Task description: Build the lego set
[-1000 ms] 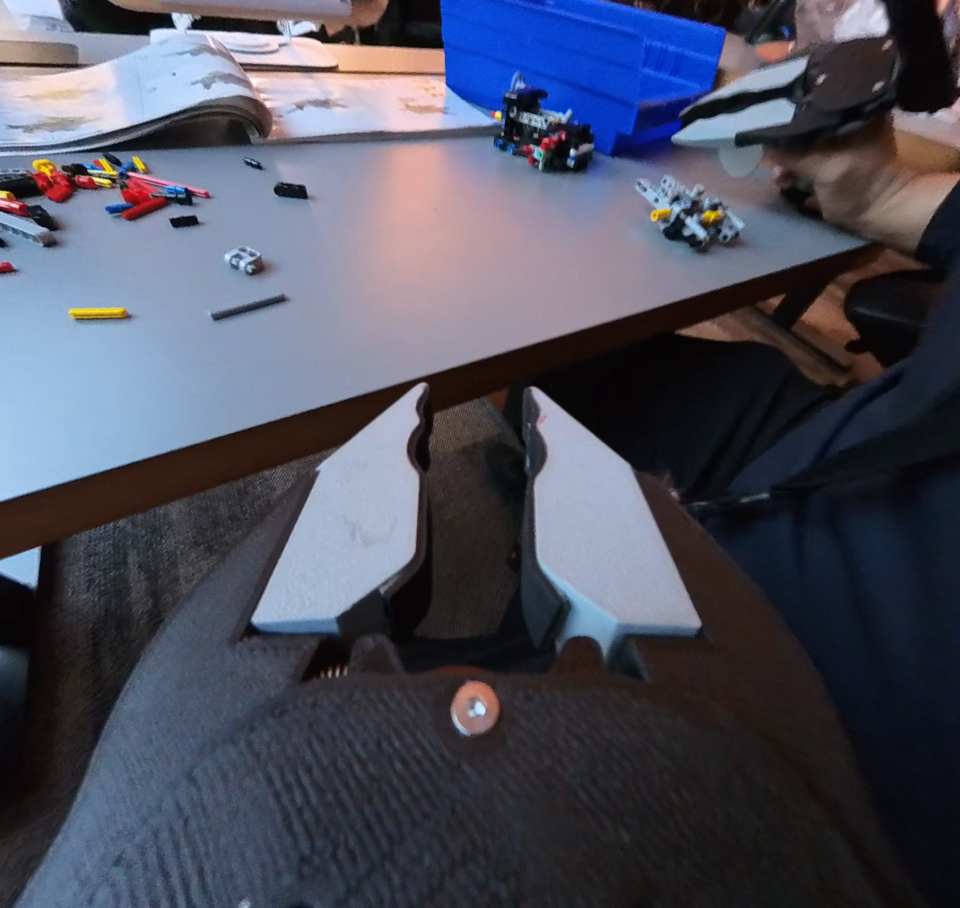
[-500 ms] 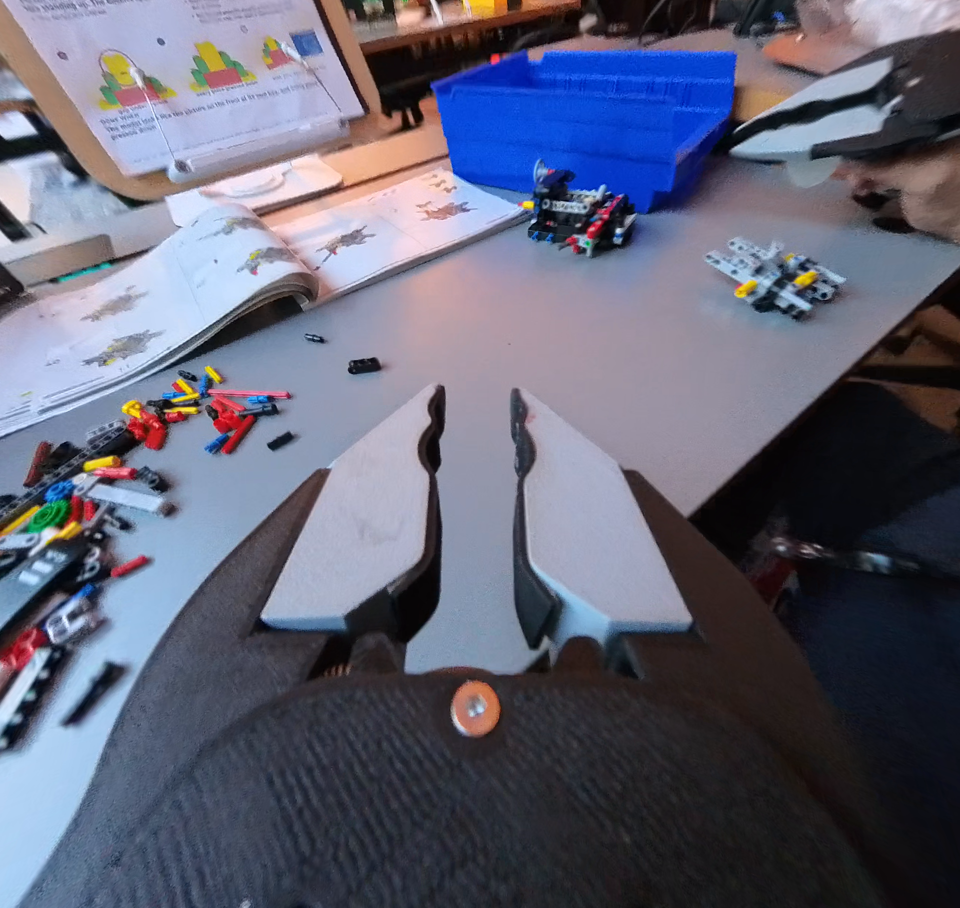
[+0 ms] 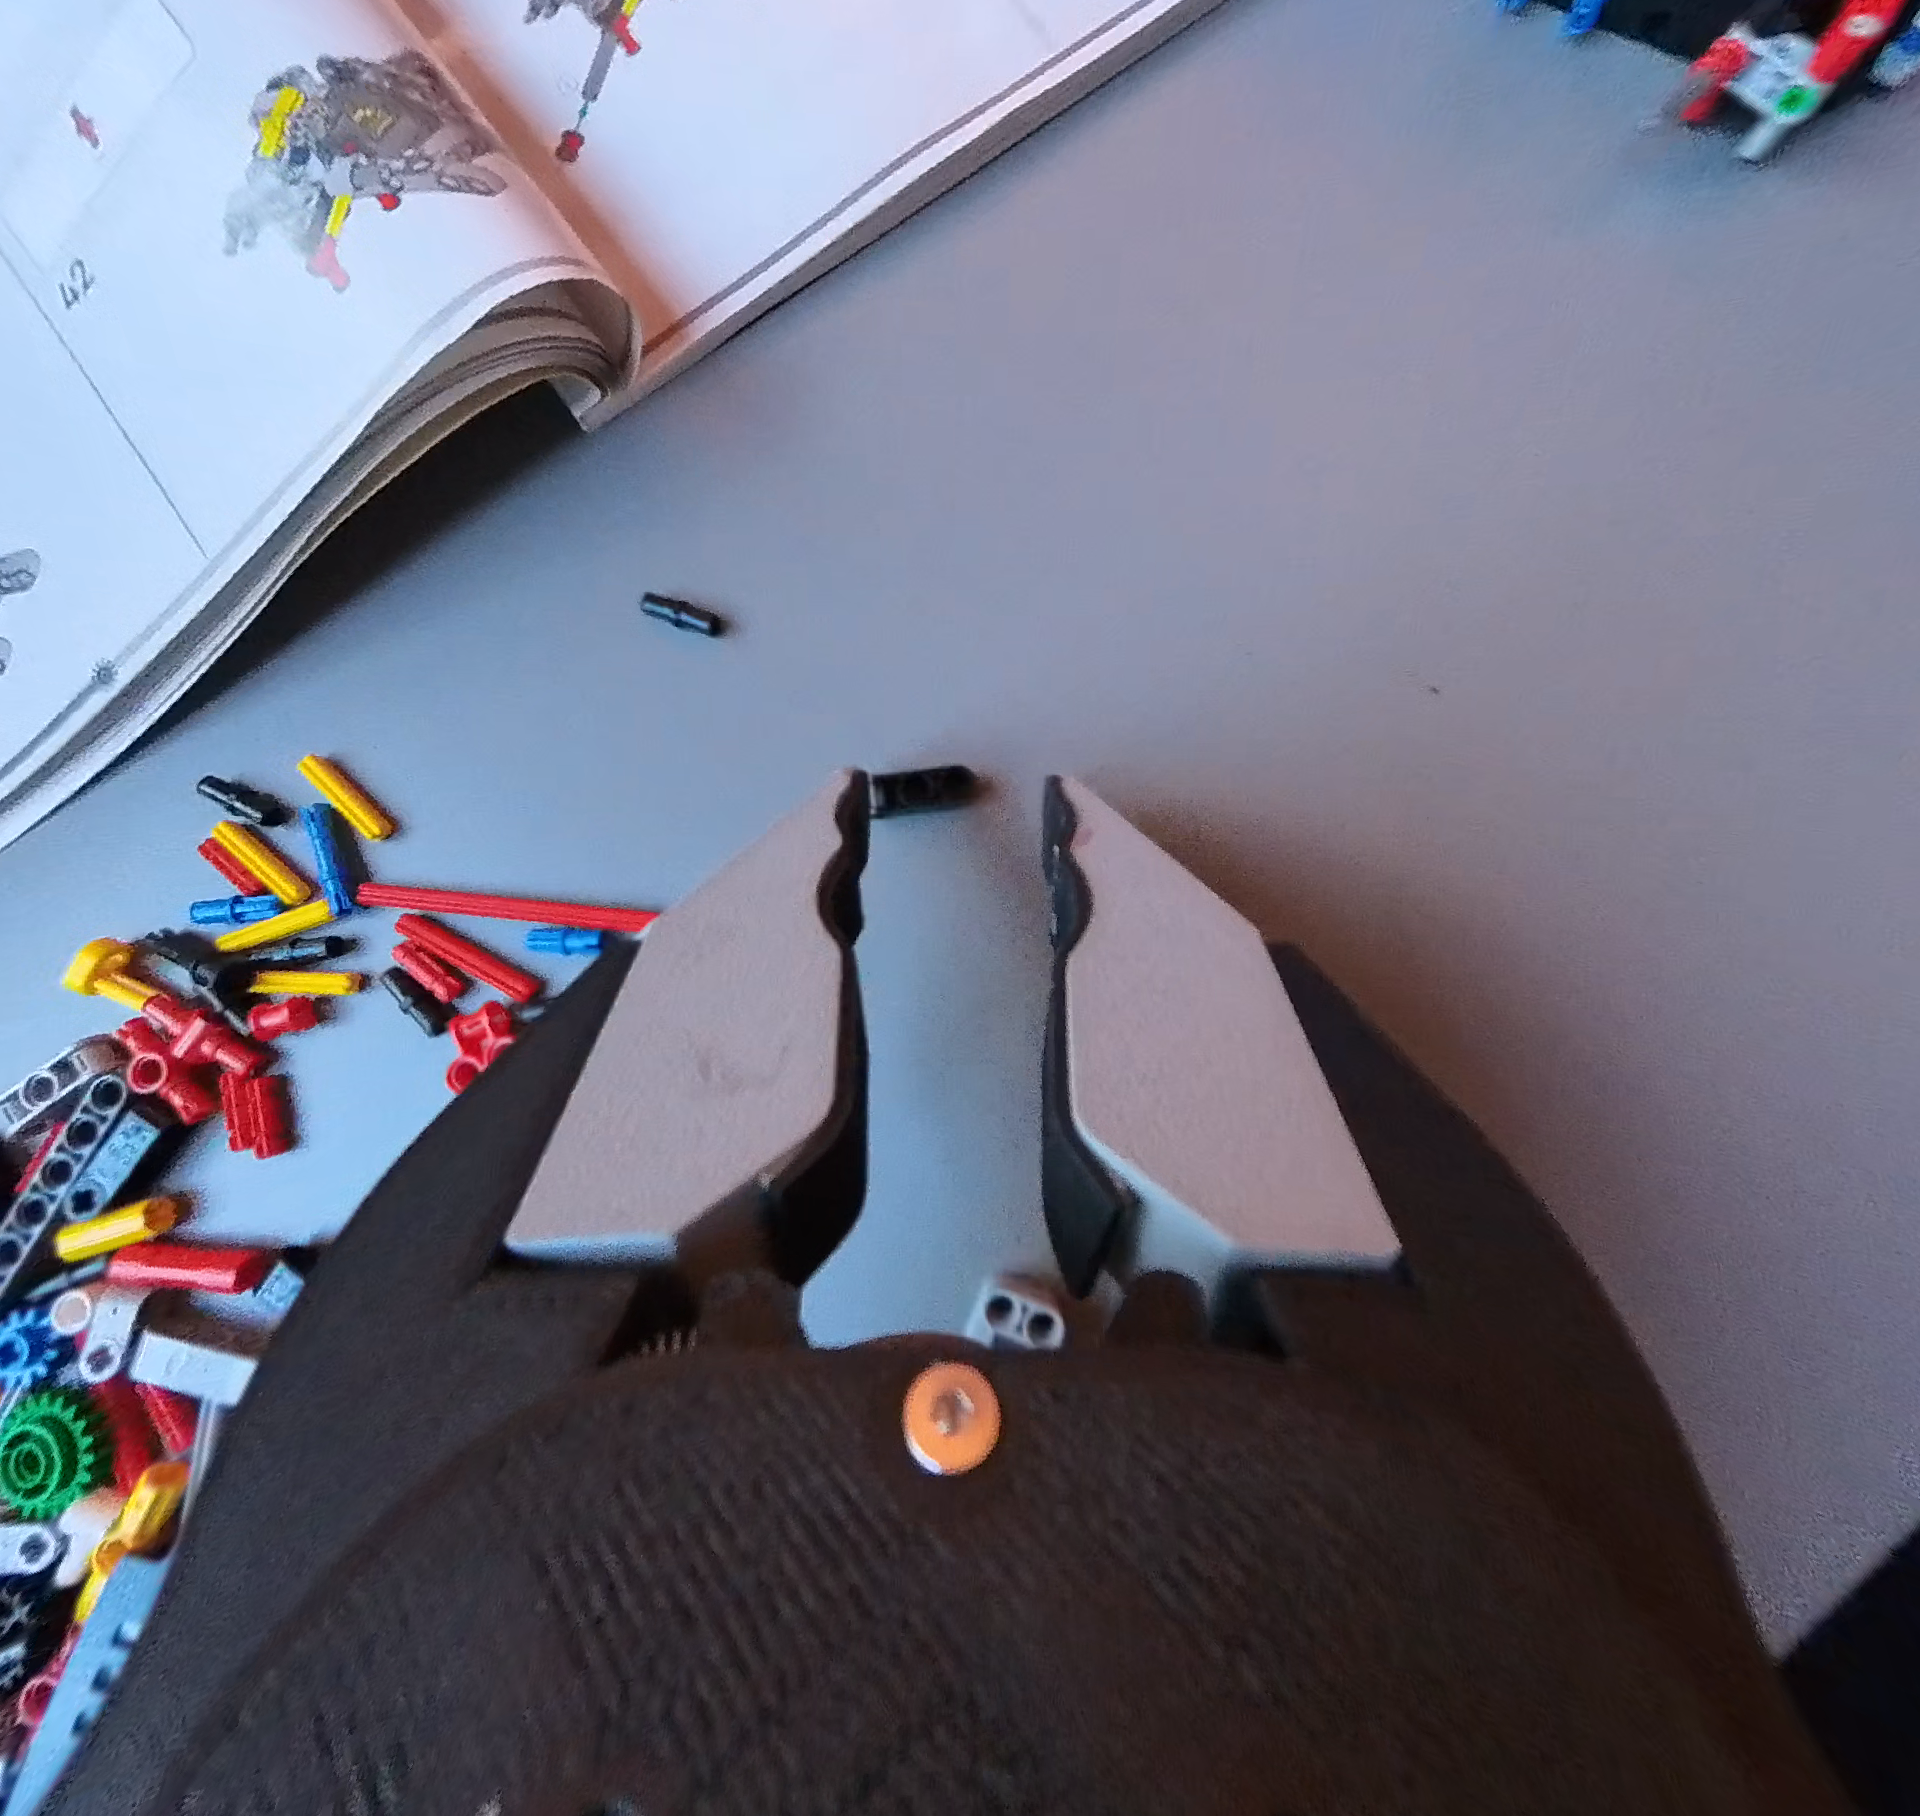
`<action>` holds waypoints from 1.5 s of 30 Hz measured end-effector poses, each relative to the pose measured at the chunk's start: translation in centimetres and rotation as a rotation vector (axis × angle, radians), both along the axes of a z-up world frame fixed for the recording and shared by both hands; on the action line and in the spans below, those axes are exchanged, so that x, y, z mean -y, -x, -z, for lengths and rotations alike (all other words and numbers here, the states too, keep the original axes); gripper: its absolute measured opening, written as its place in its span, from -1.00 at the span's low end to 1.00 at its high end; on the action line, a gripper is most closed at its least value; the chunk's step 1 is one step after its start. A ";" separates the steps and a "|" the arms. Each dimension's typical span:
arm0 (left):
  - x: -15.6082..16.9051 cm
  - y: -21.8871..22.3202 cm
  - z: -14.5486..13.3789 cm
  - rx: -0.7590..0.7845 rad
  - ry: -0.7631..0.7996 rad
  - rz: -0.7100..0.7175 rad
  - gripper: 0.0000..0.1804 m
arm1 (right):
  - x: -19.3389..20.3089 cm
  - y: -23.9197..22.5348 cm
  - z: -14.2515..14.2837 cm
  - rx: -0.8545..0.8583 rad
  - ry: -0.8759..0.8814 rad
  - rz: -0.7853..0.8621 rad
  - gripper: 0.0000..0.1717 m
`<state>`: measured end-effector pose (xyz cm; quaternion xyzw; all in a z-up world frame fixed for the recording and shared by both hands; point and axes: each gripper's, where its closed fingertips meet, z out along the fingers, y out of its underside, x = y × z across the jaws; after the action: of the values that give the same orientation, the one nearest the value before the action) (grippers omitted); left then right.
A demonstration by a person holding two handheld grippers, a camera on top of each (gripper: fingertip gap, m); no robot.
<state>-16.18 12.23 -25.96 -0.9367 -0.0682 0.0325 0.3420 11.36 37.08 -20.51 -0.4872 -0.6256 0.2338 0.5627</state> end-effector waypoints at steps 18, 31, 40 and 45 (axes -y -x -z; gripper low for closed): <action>-8.6 -17.1 -5.0 -0.313 -0.329 0.590 -0.76 | 0.2 0.7 0.8 0.038 0.016 -0.026 -0.87; -10.9 -23.2 -9.2 -0.637 -0.668 0.631 -0.76 | 9.1 1.7 -1.7 -0.001 0.461 -0.310 -0.92; -10.5 -24.6 -9.1 -0.693 -0.733 0.641 -0.76 | 14.9 3.5 -3.5 -0.013 0.865 -0.493 -0.80; -10.6 -25.0 -8.6 -0.685 -0.726 0.656 -0.77 | 15.7 3.5 -2.9 0.039 0.901 -0.543 -0.81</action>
<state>8.83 22.86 -17.32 -0.6683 0.3322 0.2001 0.6349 7.85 21.41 -17.64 -0.5053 -0.5773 0.6078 0.2049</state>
